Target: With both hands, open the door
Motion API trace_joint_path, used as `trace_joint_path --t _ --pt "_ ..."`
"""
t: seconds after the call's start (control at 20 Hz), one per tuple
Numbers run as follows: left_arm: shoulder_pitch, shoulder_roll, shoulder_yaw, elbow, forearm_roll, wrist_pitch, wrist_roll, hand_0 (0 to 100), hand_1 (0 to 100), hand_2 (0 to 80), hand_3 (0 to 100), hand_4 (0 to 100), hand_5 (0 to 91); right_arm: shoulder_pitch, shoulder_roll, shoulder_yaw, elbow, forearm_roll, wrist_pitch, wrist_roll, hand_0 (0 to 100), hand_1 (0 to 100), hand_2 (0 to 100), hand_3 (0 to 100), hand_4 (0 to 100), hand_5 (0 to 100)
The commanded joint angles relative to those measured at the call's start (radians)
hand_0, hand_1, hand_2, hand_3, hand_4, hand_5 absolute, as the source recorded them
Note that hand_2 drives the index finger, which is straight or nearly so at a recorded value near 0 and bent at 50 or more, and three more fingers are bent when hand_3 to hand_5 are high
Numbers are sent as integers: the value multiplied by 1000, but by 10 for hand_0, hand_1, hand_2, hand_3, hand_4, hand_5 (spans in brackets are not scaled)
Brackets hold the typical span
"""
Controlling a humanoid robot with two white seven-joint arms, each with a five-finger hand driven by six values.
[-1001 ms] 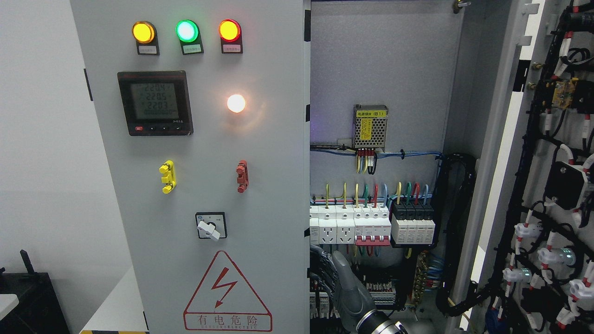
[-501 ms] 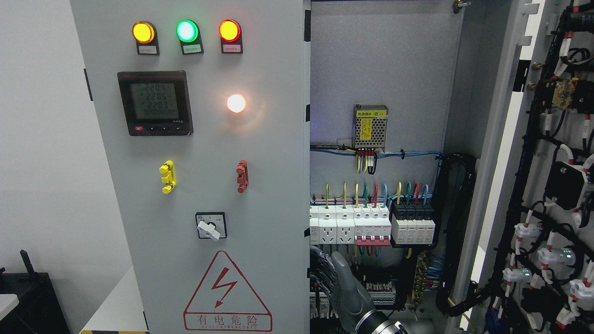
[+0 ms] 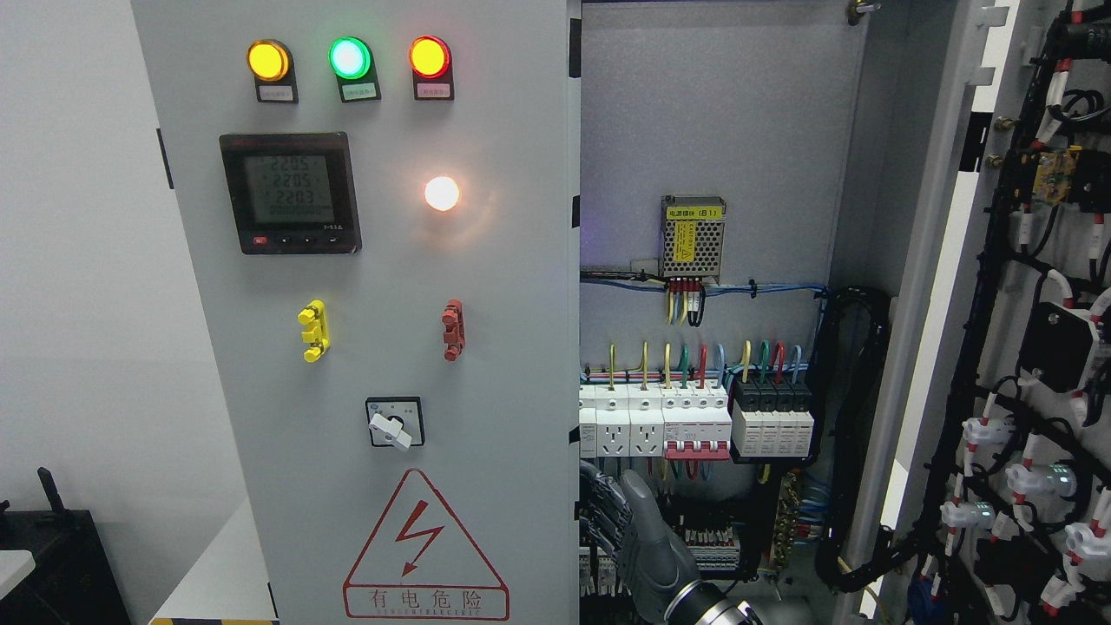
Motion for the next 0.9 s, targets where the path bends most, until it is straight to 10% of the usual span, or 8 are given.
trace_joint_path --t 0.0,0.85 --pt "5 -1 0 -1 0 1 1 0 0 0 0 43 0 -4 -3 0 1 -6 1 4 0 0 0 0 0 0" --pt "5 -1 0 1 0 1 1 0 0 0 0 43 0 -16 -9 2 -2 -9 15 36 0 0 0 0 0 0"
